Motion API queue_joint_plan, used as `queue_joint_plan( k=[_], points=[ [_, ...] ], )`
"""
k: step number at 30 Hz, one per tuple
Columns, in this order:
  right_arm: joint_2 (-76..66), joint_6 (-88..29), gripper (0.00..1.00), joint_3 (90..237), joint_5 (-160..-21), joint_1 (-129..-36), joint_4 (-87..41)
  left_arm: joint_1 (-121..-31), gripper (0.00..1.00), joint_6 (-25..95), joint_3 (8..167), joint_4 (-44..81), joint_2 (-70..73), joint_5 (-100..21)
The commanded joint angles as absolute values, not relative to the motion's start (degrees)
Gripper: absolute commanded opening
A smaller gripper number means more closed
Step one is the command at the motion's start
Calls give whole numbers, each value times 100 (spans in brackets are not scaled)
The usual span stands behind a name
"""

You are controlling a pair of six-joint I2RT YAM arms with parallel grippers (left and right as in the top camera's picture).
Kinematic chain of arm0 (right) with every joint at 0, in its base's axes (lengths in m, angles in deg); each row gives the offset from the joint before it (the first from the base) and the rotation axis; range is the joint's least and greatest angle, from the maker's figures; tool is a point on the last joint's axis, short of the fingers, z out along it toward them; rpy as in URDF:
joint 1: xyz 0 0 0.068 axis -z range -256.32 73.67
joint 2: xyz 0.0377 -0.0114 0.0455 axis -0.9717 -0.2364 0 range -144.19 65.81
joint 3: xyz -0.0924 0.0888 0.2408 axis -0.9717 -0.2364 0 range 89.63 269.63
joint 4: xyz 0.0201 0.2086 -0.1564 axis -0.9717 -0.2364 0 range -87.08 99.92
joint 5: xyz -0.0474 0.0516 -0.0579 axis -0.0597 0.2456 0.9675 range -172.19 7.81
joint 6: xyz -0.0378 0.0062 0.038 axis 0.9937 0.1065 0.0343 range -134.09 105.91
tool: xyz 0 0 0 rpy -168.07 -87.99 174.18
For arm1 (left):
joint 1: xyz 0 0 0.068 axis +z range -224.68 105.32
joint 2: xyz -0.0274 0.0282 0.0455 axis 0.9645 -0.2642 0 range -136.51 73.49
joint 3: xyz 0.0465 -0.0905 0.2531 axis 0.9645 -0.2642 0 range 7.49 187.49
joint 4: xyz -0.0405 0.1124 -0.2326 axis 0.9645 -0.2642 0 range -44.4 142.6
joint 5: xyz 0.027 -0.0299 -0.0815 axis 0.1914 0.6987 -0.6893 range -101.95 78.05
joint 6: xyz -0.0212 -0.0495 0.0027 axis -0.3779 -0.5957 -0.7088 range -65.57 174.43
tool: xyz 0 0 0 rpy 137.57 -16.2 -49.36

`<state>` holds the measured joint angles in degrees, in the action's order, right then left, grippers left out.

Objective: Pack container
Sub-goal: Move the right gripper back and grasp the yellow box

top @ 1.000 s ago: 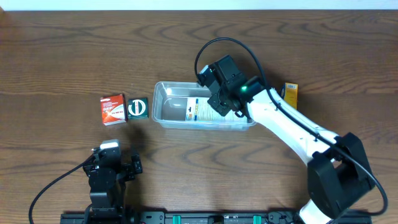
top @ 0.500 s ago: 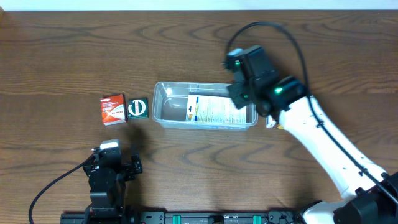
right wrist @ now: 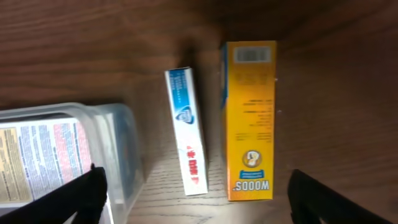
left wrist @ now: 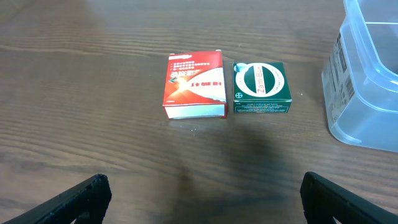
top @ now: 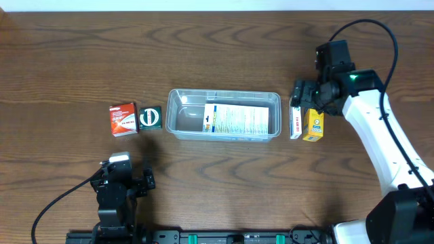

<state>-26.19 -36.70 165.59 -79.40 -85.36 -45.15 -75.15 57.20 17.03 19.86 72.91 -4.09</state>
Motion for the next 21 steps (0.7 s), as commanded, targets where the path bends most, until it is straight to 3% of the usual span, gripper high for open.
queue_joint_plan(
  k=[1,3,7,18,21],
  points=[
    [-2663,-3948,86,16323,-7798,-8285,-4476,-7491,98,5667,1617,2011,7329,-403],
    [-2687,-3979,85,16122,-7752,-8114,-4264,-7491,98,5667,1617,2011,7329,-403],
    [-2779,-3974,73,15748,-8043,-7815,-3805,-7491,98,5667,1617,2011,7329,-403],
    [-3542,-3161,72,15512,-8406,-7776,-2751,-7491,98,5667,1617,2013,7329,-405],
    [-3762,-3163,66,15512,-8393,-7763,-2819,-7491,98,5667,1617,2011,7329,-403]
  ],
)
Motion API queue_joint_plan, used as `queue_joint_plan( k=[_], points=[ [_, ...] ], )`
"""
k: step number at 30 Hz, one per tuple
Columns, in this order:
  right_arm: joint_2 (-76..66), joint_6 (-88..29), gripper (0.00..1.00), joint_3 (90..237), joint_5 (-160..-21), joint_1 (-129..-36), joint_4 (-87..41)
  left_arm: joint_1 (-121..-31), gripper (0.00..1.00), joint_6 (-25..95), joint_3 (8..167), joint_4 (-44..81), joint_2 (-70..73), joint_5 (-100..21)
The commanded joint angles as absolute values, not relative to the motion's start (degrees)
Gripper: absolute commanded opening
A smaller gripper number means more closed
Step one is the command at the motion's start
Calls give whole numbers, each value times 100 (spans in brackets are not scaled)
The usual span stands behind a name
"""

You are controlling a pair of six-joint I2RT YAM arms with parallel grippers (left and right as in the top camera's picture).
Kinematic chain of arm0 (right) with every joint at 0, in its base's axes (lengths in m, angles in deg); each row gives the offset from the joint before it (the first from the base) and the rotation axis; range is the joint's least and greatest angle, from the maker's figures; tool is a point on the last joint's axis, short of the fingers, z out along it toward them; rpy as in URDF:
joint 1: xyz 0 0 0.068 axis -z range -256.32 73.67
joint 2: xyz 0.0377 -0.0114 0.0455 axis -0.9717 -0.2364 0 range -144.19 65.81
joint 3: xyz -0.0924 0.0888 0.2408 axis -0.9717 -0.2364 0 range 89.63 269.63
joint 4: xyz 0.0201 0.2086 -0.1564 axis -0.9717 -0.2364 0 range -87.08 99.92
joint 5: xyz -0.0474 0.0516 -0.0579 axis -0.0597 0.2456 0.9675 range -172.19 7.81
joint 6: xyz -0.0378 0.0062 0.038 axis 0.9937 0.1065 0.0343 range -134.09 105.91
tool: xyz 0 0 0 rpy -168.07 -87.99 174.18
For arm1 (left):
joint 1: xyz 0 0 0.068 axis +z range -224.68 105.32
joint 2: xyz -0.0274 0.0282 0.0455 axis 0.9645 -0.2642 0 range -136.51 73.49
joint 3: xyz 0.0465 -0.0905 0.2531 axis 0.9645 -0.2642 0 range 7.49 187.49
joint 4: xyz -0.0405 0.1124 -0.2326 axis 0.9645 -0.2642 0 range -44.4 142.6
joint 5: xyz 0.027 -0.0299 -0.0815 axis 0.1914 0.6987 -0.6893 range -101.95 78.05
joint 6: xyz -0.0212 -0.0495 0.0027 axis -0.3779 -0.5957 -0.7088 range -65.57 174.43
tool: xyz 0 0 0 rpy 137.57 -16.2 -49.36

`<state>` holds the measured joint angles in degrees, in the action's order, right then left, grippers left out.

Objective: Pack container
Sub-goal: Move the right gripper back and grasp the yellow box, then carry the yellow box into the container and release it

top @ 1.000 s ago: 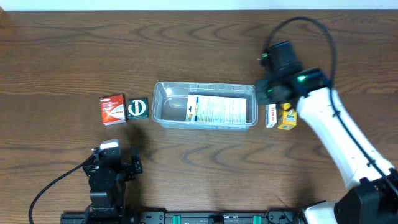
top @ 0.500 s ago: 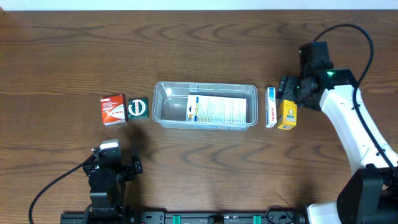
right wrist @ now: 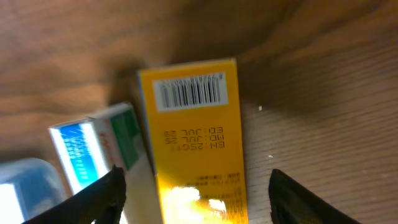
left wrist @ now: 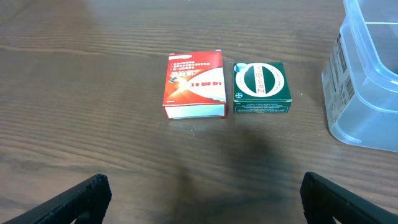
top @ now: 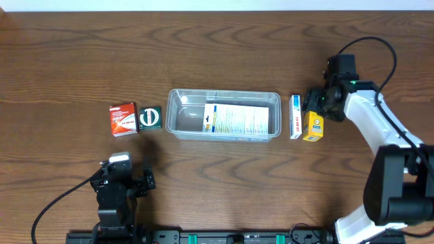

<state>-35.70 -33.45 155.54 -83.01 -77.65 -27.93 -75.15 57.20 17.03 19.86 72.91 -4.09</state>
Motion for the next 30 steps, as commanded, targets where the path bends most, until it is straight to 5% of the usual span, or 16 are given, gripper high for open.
queue_joint_plan(
  k=[1,7,11,15,23,30],
  points=[
    [-3841,-3163,64,15512,-8391,-7760,-2815,-7491,98,5667,1617,2011,7329,-403],
    [-3992,-3159,43,15515,-8253,-7741,-2708,-7491,98,5667,1617,2011,7329,-403],
    [-3902,-3161,40,15536,-8242,-7741,-2642,-7491,98,5667,1617,2011,7329,-403],
    [-3747,-3159,24,15563,-8242,-7743,-2673,-7491,98,5667,1617,2011,7329,-403],
    [-3078,-2547,24,15563,-8253,-7852,-2810,-7491,98,5667,1617,2013,7329,-403],
    [-1992,-1023,11,15565,-8496,-8438,-2832,-7491,98,5667,1617,2011,7329,-403]
  ],
)
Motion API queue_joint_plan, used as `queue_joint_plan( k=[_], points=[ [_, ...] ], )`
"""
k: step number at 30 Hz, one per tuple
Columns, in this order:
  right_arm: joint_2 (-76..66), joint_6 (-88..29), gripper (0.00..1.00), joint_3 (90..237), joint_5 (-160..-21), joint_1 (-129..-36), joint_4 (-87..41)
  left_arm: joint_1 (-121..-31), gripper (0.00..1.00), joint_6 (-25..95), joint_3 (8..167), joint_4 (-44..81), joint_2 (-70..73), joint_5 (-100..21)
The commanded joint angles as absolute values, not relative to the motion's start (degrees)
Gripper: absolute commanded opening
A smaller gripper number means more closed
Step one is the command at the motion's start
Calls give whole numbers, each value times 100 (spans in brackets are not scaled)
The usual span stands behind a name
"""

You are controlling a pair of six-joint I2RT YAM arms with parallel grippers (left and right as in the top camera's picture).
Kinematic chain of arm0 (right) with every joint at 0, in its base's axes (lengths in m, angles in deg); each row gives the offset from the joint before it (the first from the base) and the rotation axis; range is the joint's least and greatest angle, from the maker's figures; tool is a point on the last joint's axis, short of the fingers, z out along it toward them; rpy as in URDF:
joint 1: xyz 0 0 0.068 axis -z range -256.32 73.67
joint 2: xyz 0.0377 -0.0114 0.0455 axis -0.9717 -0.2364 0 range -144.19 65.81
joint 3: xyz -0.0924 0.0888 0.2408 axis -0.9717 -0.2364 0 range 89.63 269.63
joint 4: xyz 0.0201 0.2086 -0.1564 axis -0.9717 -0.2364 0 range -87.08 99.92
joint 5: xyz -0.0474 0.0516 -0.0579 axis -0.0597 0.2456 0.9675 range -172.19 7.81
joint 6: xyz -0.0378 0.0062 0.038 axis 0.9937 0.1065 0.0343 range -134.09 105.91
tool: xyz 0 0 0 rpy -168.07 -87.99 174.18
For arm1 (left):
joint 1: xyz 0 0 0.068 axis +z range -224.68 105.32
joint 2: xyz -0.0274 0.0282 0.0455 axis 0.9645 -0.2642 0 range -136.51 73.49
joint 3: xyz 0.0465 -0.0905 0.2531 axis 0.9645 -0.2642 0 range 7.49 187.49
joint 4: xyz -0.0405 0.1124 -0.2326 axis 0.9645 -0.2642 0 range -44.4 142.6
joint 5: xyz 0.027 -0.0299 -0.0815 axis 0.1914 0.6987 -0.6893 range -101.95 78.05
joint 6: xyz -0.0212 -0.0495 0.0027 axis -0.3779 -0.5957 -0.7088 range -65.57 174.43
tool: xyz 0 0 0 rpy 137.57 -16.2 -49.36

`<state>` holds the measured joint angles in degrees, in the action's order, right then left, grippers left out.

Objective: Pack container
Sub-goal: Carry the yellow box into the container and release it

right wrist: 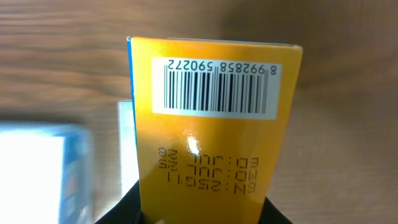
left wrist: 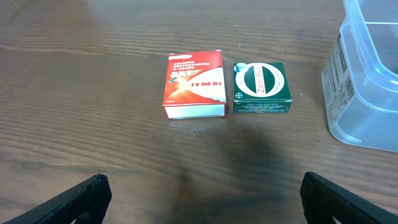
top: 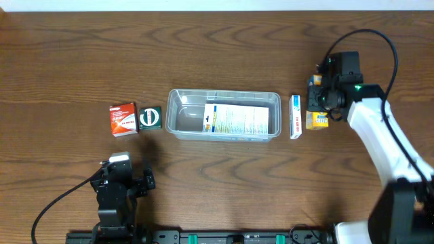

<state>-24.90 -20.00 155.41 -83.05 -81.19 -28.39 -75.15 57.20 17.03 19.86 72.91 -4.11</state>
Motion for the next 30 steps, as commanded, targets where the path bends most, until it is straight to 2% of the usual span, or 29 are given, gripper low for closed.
queue_joint_plan(
  k=[1,6,9,14,24,30],
  points=[
    [-1828,-728,11,15565,-8552,-8613,-2828,-7491,98,5667,1617,2011,7329,-403],
    [-1249,651,7,15565,-8568,-9679,-2756,-7491,98,5667,1617,2011,7329,-403],
    [-1109,1545,1,15565,-8539,-10398,-2668,-7491,98,5667,1617,2011,7329,-403],
    [-1192,2318,1,15563,-8544,-11295,-2262,-7491,98,5667,1617,2011,7329,-403],
    [-2239,3490,3,15563,-8511,-11400,-1639,-7491,98,5667,1617,2011,7329,-403],
    [-2792,4041,11,15563,-8056,-11400,-1333,-7491,98,5667,1617,2011,7329,-403]
  ],
)
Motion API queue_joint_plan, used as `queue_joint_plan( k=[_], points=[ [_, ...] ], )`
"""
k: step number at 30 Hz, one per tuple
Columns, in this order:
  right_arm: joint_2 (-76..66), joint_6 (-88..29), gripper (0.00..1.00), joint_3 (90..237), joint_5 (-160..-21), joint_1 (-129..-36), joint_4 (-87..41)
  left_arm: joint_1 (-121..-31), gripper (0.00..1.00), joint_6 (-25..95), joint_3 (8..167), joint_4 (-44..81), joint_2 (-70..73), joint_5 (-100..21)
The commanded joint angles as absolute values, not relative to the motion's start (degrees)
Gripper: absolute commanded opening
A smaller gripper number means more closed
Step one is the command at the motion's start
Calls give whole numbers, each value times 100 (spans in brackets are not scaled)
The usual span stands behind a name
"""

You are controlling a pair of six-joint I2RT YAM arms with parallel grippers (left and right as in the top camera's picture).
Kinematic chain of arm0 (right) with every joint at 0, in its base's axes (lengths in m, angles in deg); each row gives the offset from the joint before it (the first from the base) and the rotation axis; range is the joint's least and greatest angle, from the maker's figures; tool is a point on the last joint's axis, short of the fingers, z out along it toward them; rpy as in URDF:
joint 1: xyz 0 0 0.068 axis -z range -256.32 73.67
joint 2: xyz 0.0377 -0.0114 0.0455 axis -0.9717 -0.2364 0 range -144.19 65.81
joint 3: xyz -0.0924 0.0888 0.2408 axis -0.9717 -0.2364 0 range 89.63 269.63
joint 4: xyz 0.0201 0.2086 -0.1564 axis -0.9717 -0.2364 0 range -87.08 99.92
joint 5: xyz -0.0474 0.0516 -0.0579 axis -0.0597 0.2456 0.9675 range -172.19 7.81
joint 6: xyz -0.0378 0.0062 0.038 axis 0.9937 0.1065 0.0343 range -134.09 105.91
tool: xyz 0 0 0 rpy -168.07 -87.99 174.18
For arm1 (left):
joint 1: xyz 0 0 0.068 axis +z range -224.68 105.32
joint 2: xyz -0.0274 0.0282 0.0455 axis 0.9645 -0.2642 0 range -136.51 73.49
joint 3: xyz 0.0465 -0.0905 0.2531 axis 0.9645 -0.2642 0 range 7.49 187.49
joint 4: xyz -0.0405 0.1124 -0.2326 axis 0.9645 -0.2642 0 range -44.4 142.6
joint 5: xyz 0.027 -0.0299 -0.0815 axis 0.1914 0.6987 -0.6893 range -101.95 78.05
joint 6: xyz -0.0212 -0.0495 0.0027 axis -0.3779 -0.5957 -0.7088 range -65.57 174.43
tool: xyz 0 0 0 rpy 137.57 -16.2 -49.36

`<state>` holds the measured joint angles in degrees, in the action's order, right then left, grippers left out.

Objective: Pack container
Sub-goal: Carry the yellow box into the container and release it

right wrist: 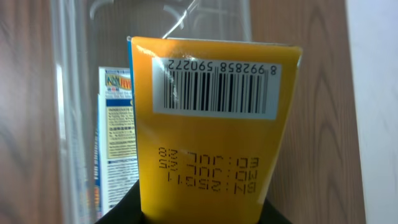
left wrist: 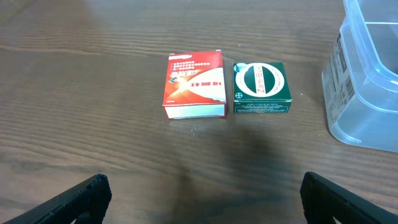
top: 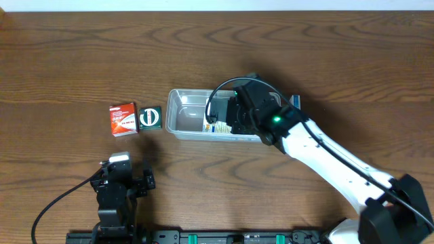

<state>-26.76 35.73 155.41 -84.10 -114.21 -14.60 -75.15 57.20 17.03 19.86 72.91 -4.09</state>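
Observation:
My right gripper (top: 232,119) is over the clear plastic container (top: 182,116) and is shut on the yellow box (right wrist: 214,124), whose barcode end faces the wrist camera. Black fingers (right wrist: 118,210) flank the box's lower sides. Under it lie the container (right wrist: 74,74) and a white printed box (right wrist: 115,140) inside. On the table left of the container are a red box (top: 124,119) and a green box (top: 150,118). My left gripper (top: 121,184) sits near the front edge, open (left wrist: 202,199), facing the red box (left wrist: 194,85) and the green box (left wrist: 261,88).
A slim blue-and-white box (top: 296,101) peeks out from behind the right arm, just right of the container. The container's corner (left wrist: 367,74) fills the right edge of the left wrist view. The rest of the table is bare dark wood.
My right gripper, still shut on the yellow box, has moved left from beside the slim box to over the container. The left arm and the red and green boxes are unchanged.
My right gripper was open above the yellow and slim boxes right of the container, then lower at the yellow box. One second ago it was shut on that box and held it. Now the box is over the container.

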Motion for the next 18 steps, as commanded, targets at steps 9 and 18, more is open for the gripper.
queue_joint_plan(
  k=[9,18],
  points=[
    [-3192,4082,22,15563,-7768,-11094,-1296,-7491,98,5667,1617,2013,7329,-403],
    [-3120,3999,99,15578,-6998,-11100,-948,-7491,98,5667,1617,2011,7329,-403]
  ],
)
